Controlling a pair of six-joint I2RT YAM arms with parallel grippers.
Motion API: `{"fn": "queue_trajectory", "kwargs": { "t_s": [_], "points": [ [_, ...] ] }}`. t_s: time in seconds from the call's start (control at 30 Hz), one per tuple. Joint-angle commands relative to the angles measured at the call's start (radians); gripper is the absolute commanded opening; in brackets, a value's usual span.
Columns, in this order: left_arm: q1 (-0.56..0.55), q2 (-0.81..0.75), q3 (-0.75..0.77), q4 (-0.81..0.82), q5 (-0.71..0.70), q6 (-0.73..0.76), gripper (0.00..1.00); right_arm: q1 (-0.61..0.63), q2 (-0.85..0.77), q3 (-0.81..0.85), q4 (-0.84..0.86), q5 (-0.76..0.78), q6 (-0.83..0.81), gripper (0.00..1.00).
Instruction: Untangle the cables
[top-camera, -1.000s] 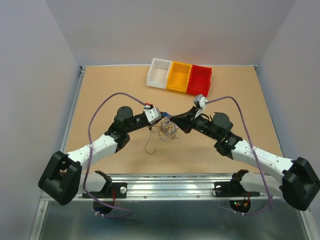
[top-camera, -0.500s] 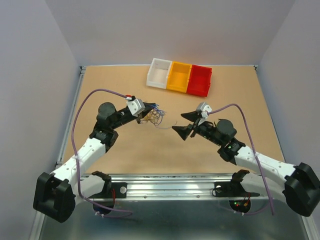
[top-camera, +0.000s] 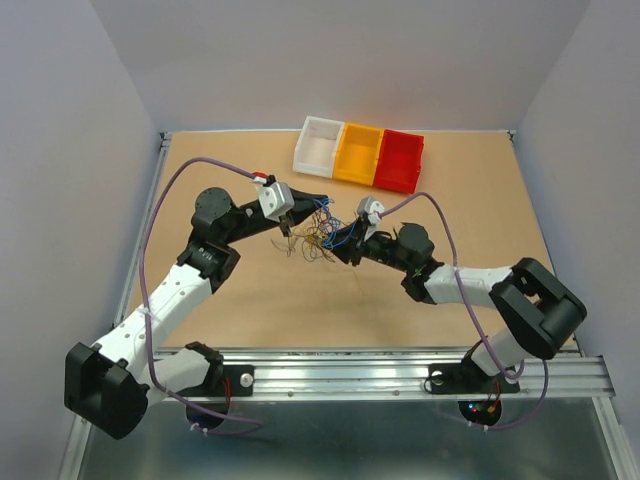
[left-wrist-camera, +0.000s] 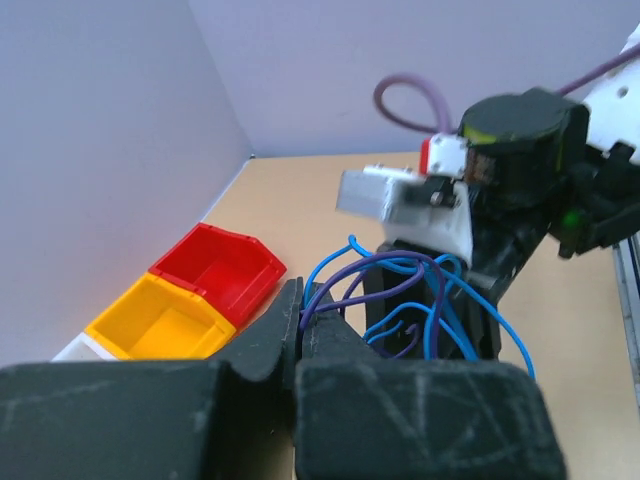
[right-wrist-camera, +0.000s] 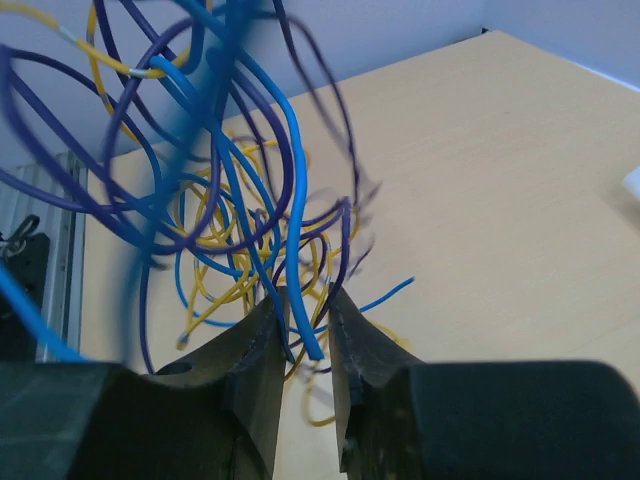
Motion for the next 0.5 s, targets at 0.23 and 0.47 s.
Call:
{"fn": "queue_trajectory", "kwargs": {
  "t_s": [0.23, 0.47],
  "points": [
    [-0.008, -0.064, 0.393, -0.056, -0.385, 0.029, 0.0, 0.002, 0.072, 0.057, 0.096, 0.143, 0.004, 0.02],
    [-0.008, -0.105, 0.576, -0.107, -0.709, 0.073, 0.0, 0.0, 0.081, 0.038, 0.06, 0.27, -0.024, 0.05]
  ]
}}
